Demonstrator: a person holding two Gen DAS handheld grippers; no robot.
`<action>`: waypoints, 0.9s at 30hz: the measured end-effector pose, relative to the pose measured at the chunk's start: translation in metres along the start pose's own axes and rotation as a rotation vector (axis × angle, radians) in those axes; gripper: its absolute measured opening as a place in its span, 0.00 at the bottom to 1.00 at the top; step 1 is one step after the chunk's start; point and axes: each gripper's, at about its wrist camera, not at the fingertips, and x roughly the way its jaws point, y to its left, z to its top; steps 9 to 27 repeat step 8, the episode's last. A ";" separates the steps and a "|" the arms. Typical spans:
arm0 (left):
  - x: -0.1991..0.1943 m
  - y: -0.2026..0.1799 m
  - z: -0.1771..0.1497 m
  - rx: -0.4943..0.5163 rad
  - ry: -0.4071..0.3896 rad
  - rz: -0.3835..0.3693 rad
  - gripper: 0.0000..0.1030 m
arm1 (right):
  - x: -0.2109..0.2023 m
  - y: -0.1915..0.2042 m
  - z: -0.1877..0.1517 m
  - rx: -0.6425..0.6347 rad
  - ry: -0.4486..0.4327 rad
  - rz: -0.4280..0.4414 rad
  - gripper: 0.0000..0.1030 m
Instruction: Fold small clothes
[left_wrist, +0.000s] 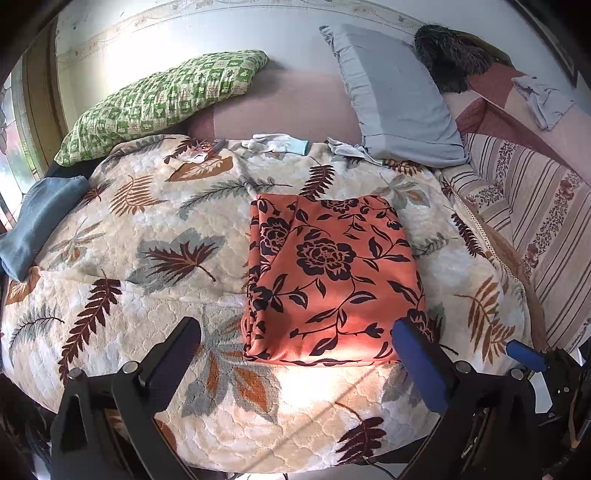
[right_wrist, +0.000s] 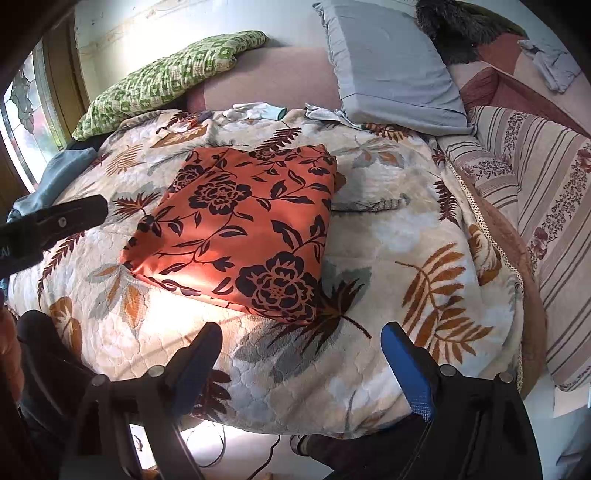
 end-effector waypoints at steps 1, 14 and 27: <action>0.000 0.000 0.001 0.000 -0.006 -0.001 1.00 | 0.000 0.000 0.001 -0.001 0.000 0.001 0.87; -0.003 -0.003 0.009 0.016 -0.044 -0.001 1.00 | 0.005 -0.002 0.010 0.000 -0.001 -0.012 0.87; -0.003 -0.003 0.009 0.016 -0.044 -0.001 1.00 | 0.005 -0.002 0.010 0.000 -0.001 -0.012 0.87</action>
